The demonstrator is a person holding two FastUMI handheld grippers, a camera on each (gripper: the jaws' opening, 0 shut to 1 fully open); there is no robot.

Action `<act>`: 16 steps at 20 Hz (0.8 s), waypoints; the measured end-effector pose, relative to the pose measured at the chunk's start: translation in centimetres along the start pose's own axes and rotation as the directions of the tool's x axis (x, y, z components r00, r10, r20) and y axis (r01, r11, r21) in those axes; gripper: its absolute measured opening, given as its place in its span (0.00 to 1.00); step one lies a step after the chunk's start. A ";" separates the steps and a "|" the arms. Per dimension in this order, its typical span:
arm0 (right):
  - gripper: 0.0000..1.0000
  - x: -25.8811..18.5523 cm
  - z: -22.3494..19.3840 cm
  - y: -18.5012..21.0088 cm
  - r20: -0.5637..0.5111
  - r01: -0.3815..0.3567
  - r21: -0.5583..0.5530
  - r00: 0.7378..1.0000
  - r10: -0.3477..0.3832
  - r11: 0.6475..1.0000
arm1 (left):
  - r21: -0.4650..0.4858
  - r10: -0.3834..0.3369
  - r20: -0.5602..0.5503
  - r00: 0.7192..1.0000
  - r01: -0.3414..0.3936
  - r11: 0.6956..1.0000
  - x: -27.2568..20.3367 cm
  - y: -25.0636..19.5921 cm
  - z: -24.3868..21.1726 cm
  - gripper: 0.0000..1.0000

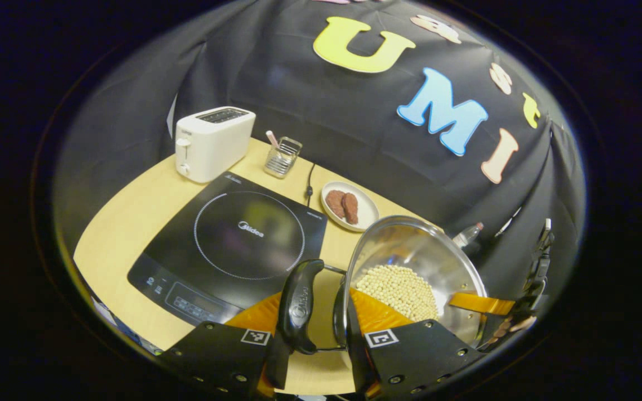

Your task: First push the handle of the pot to place it horizontally, then grasp the pot with both hands and set it on the induction cooktop.

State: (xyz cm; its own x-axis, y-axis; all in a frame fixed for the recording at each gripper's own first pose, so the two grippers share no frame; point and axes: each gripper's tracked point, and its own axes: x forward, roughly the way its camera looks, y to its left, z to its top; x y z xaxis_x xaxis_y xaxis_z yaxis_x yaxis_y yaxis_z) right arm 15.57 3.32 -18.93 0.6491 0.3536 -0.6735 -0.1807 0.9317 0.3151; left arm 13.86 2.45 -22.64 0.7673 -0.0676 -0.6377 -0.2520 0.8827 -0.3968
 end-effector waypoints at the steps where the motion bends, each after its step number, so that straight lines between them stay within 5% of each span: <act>1: 0.54 0.2 -0.1 1.0 0.008 -0.007 -0.004 1.000 0.007 1.000 | -0.001 0.001 0.005 1.000 -0.001 1.000 -0.2 0.9 0.6 0.51; 2: 0.51 0.5 -0.1 2.0 0.013 -0.011 0.000 1.000 0.011 1.000 | 0.001 0.000 0.008 1.000 0.000 1.000 -0.5 1.8 1.1 0.42; 7: 0.51 1.7 -0.3 6.4 0.042 -0.021 0.011 0.999 0.021 1.000 | 0.004 -0.017 0.023 1.000 0.017 1.000 -1.1 6.4 3.8 0.51; 16: 0.51 8.4 -0.6 13.5 0.050 -0.033 0.064 0.998 0.030 0.997 | 0.014 -0.017 -0.006 1.000 0.017 1.000 3.3 15.6 8.2 0.51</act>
State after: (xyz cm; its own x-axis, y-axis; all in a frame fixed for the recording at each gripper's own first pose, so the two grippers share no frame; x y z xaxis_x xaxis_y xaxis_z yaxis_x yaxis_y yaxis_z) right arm 18.09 18.92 -20.71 0.6794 0.3765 -0.6298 -0.1545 0.9125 0.3788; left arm 17.32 19.79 -25.45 0.7681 -0.0854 -0.6347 -0.2303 0.8879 -0.3982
